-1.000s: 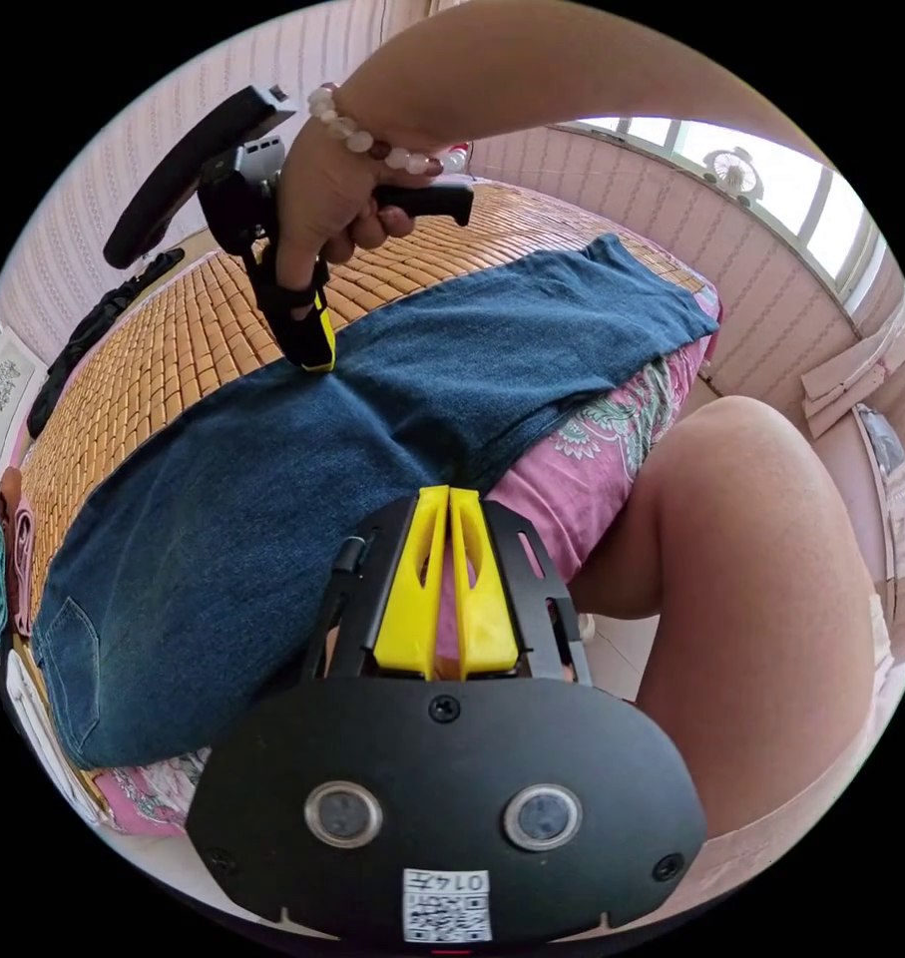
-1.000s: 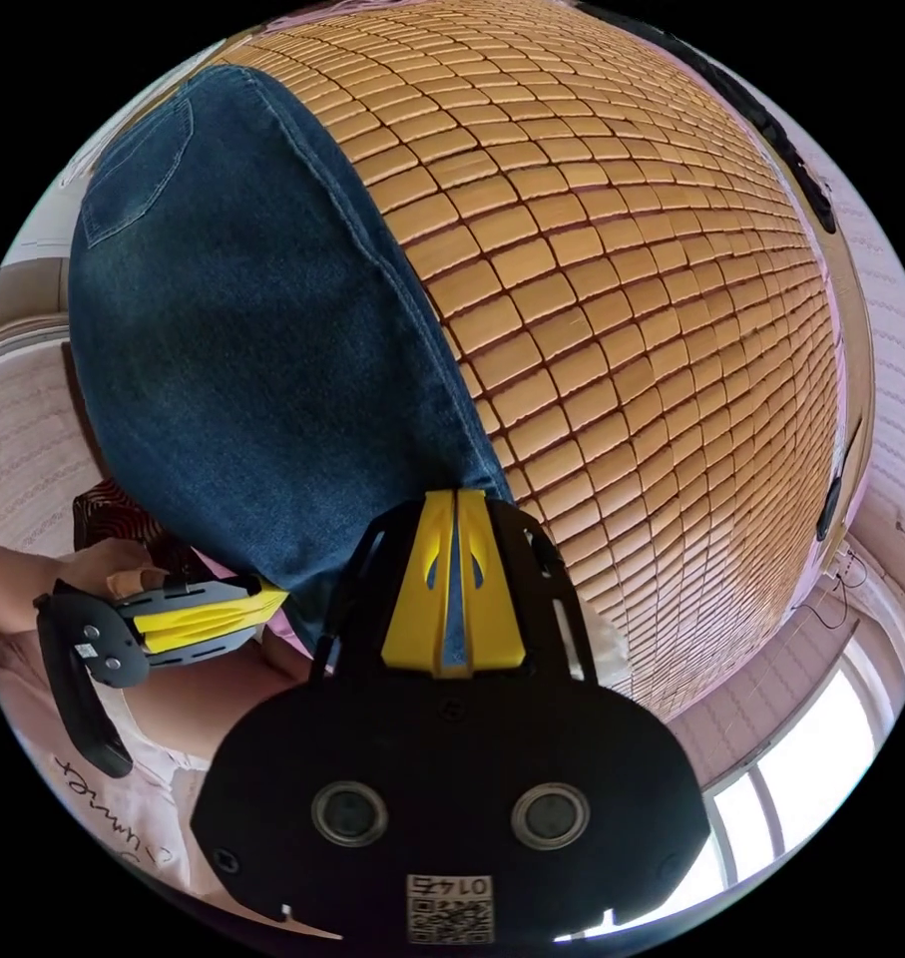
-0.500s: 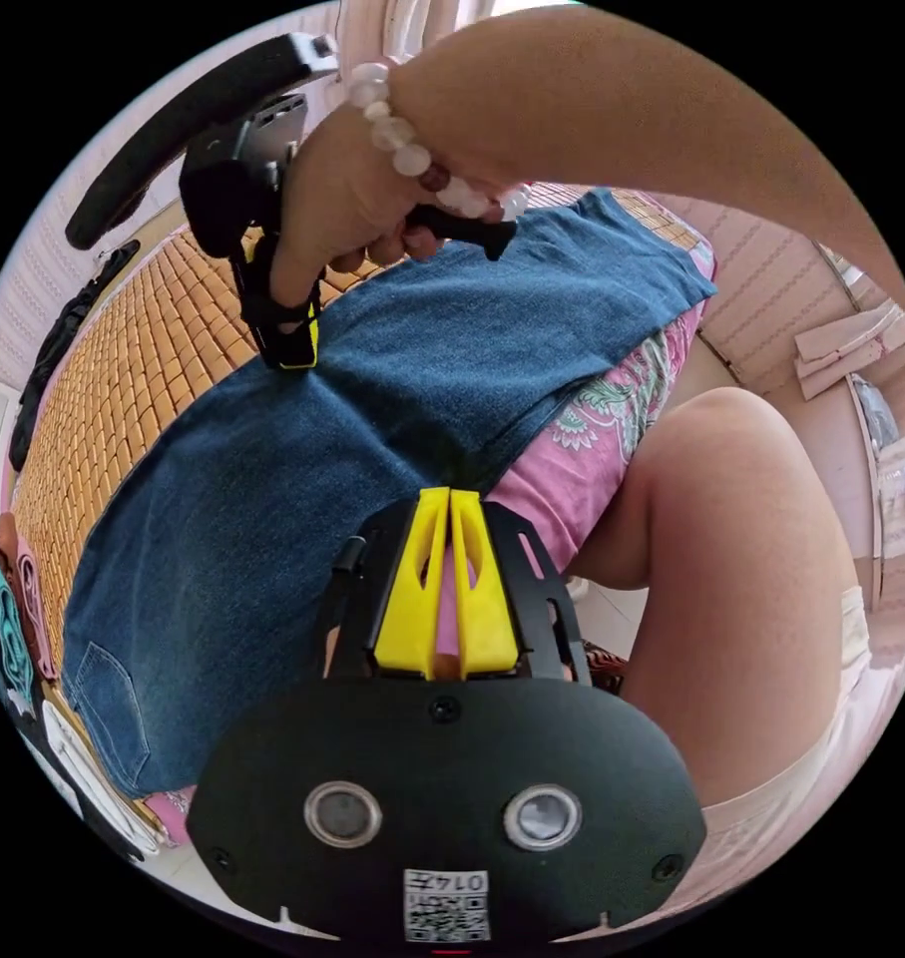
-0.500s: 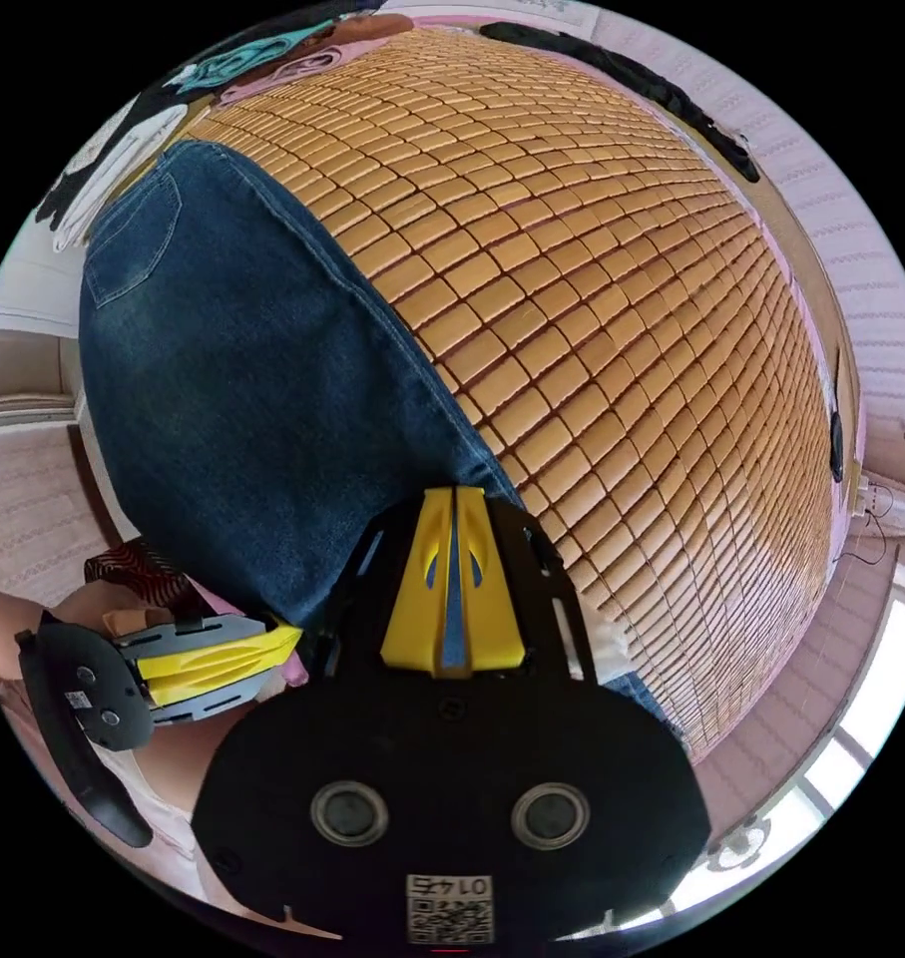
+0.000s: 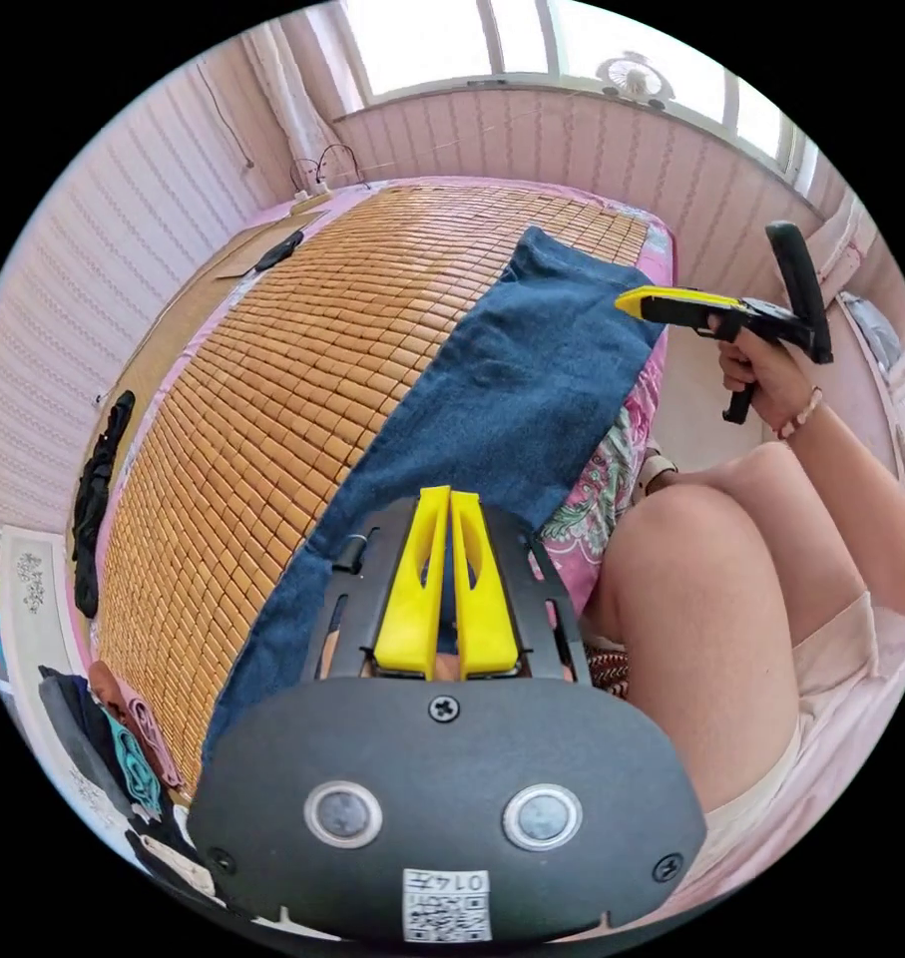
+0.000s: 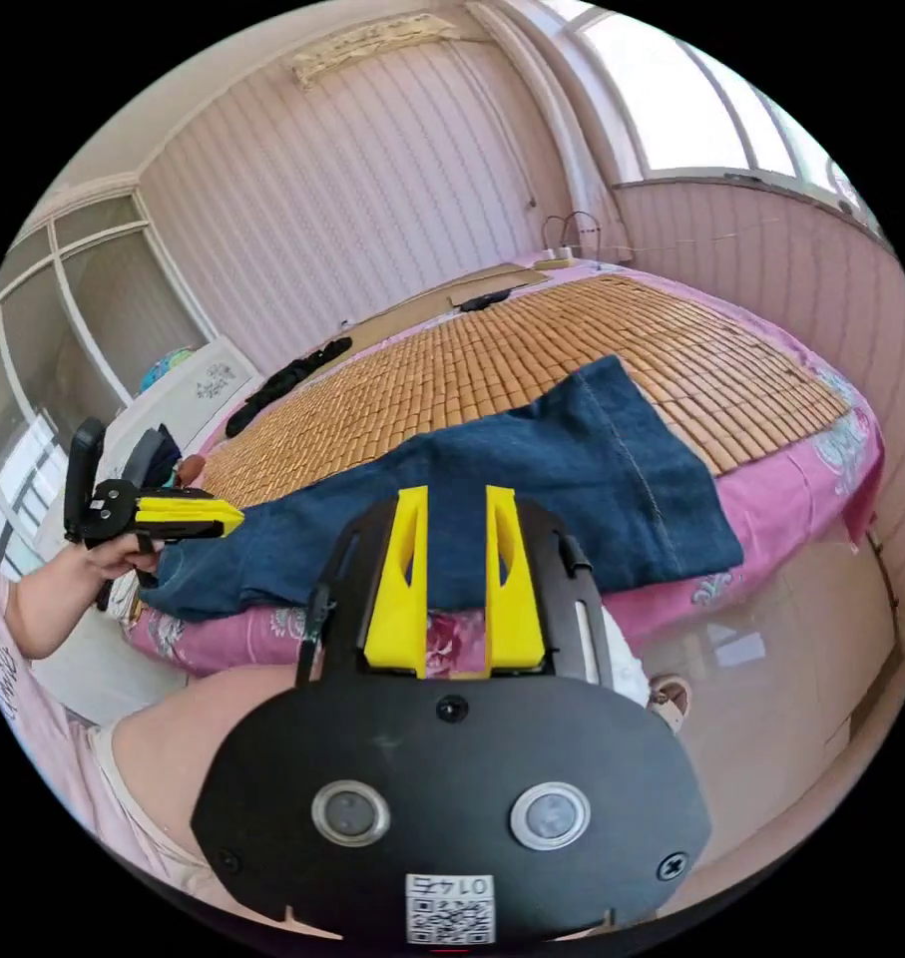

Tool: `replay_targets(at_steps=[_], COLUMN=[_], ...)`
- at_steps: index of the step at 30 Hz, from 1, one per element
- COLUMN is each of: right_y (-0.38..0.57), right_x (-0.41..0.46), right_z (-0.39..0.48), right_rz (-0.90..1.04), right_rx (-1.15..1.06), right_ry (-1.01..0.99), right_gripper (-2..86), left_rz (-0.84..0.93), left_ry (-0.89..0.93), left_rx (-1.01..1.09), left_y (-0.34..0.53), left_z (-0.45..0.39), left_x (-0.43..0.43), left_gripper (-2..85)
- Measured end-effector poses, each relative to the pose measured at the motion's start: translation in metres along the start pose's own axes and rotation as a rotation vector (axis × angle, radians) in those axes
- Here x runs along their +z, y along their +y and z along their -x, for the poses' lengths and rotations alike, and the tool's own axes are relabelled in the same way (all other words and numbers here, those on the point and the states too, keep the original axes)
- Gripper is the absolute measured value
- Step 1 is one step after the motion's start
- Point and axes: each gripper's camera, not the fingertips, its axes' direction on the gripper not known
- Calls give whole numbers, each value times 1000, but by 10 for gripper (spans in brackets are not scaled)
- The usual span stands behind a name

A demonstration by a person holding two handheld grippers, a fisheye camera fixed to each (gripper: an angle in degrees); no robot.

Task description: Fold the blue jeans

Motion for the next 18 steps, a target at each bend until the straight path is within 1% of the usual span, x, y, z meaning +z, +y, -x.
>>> replay_targets(at_steps=[1, 3, 5, 7, 9, 11, 12, 14, 18], right_y=[20, 46, 66, 88, 103, 115, 121, 126, 132], right_x=[-9, -18, -27, -40, -42, -38, -34, -27, -8], right_z=[-30, -68, -100, -140, -168, -193, -206, -215, -232], right_rz=[-46, -85, -118, -215, -268, -286, -289, -287, -243], right_rx=[49, 83, 112, 175, 223, 294, 316, 292, 229], right_ry=[41, 84, 135, 190, 230, 200, 152, 114, 86], right_gripper=[110, 117, 123, 129, 135, 147, 153, 163, 174], left_rz=[-38, -51, -73, -77, -85, -87, -96, -102, -132], left_ry=[-63, -130, -119, -38, -20, -31, -40, -39, 48], left_rx=[9, 50, 80, 127, 148, 182, 203, 232, 210], left_y=[-18, -47, -74, -109, -134, -156, -170, -191, -239], left_z=[-9, -24, -38, -56, -70, -84, -94, -106, -119], left_x=[4, 13, 23, 37, 48, 59, 65, 75, 94], left_gripper=[10, 35, 53, 67, 75, 79, 81, 84, 95])
